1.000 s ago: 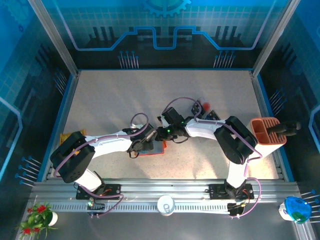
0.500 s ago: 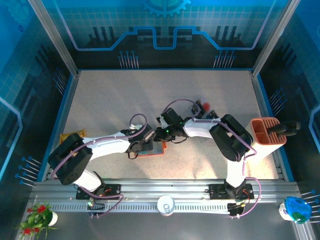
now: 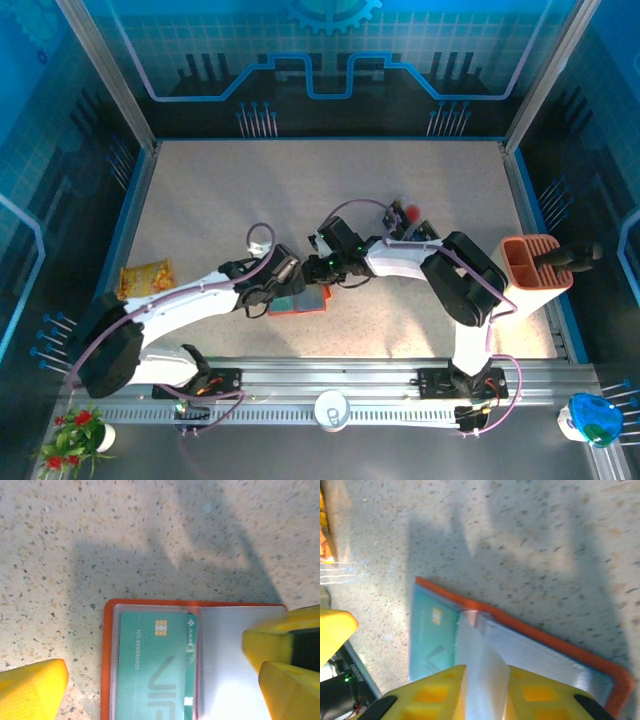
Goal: Put the credit cards into the card holder
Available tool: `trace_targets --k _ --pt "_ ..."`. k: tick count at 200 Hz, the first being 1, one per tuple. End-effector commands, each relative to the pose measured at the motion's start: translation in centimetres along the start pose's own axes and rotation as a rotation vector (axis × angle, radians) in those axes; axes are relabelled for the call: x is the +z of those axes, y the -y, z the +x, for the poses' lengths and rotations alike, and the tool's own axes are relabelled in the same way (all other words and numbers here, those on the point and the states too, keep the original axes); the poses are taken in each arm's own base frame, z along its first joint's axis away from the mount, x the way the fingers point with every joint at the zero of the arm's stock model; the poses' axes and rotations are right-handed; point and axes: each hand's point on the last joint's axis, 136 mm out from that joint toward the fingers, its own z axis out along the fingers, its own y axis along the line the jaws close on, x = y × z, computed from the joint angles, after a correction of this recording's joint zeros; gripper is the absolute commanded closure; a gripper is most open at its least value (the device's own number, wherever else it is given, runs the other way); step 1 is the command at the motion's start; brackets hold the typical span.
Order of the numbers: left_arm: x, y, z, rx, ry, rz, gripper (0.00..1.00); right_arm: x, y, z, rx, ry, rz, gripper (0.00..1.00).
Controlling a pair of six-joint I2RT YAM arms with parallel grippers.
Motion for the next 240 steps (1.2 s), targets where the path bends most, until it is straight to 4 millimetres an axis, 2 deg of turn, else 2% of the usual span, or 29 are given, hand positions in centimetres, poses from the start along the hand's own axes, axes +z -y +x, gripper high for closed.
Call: trace_targets --k 1,29,45,95,140,163,201,240 --pt "-1.0 -2.1 -0.3 -0.022 0.018 -0.033 0.01 -1.2 -3.9 -0.3 -0.039 0.026 -0.067 0.71" --pt "-1.9 -3.6 -0.7 -0.080 0.022 -0.005 0.01 -1.0 -5.6 0.3 -0.064 0.030 -0.064 0.58" --pt "-2.5 -4.3 -1.0 -0.093 0.031 0.002 0.01 -0.4 -6.3 0.4 -0.071 0.032 -0.063 0.55" --pt "-3.4 -6.3 -0.9 -0.124 0.036 0.005 0.01 2.5 -7.0 0.9 -0.074 -0.003 -0.046 0.54" --pt "-3.3 -7.0 -0.4 -0.133 0.025 -0.001 0.01 4.8 -6.0 1.1 -0.053 -0.026 -0.028 0.53" --pt "-3.3 -7.1 -0.4 -0.134 0.023 -0.007 0.01 5.4 -5.9 1.2 -0.041 -0.034 -0.043 0.53" --pt "-3.1 -7.1 -0.3 -0.147 0.018 -0.008 0.01 4.2 -6.8 0.6 -0.044 -0.013 -0.083 0.53" --pt "-2.7 -7.2 -0.1 -0.164 0.005 -0.018 0.01 0.9 -8.4 -1.7 -0.032 0.056 -0.174 0.53"
